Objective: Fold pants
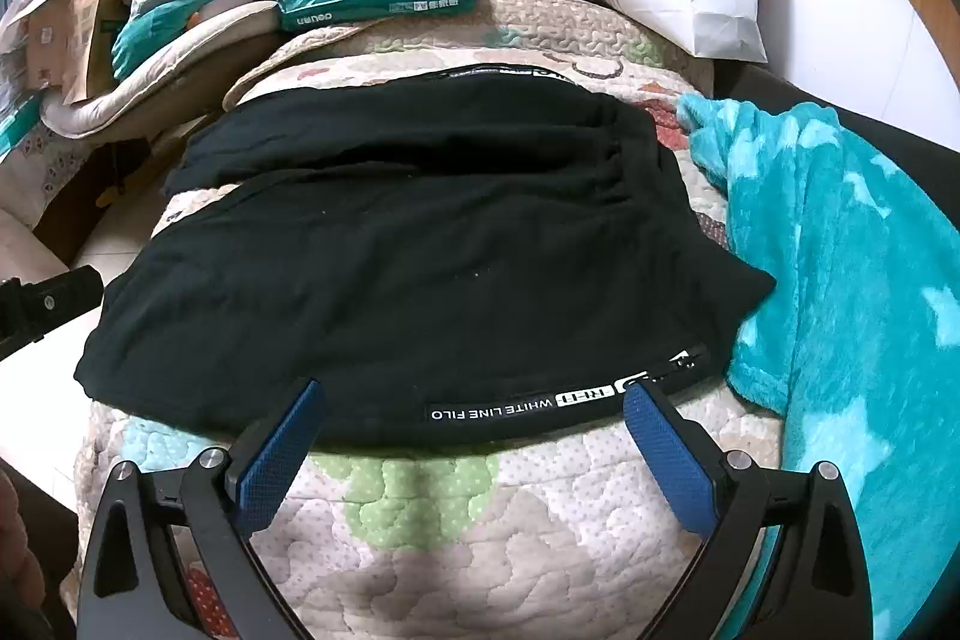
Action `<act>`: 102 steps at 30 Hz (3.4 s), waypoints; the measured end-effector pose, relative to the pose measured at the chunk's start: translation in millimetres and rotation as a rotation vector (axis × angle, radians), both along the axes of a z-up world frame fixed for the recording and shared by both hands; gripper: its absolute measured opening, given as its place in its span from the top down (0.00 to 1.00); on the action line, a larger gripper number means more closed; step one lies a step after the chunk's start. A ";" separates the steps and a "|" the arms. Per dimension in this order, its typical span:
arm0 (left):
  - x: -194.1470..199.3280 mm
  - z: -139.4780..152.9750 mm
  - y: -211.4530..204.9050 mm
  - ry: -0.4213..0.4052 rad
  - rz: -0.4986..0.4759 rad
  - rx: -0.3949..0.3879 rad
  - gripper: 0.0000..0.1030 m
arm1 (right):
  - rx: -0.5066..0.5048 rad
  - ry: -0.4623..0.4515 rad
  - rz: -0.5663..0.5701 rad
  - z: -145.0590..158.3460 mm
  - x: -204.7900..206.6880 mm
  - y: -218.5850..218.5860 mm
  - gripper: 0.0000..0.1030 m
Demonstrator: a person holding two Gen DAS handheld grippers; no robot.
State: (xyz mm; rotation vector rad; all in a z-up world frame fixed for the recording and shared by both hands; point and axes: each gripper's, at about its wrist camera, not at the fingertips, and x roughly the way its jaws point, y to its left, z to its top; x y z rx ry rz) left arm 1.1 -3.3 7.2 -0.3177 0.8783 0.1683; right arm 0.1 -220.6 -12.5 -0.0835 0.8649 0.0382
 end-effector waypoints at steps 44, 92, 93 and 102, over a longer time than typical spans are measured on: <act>0.8 -20.9 -9.0 0.104 -0.088 -0.046 0.00 | 0.091 0.235 -0.487 -10.4 44.4 -156.4 0.87; -61.0 -77.3 -93.4 -0.042 -0.289 0.188 0.00 | 0.444 0.218 -0.206 39.4 266.8 -203.8 0.64; -61.2 -77.3 -93.5 -0.042 -0.289 0.189 0.00 | 0.481 0.252 -0.186 32.5 265.8 -204.6 0.44; -61.4 -77.7 -94.6 -0.044 -0.288 0.187 0.00 | 0.583 0.303 -0.099 -2.6 264.5 -191.7 0.58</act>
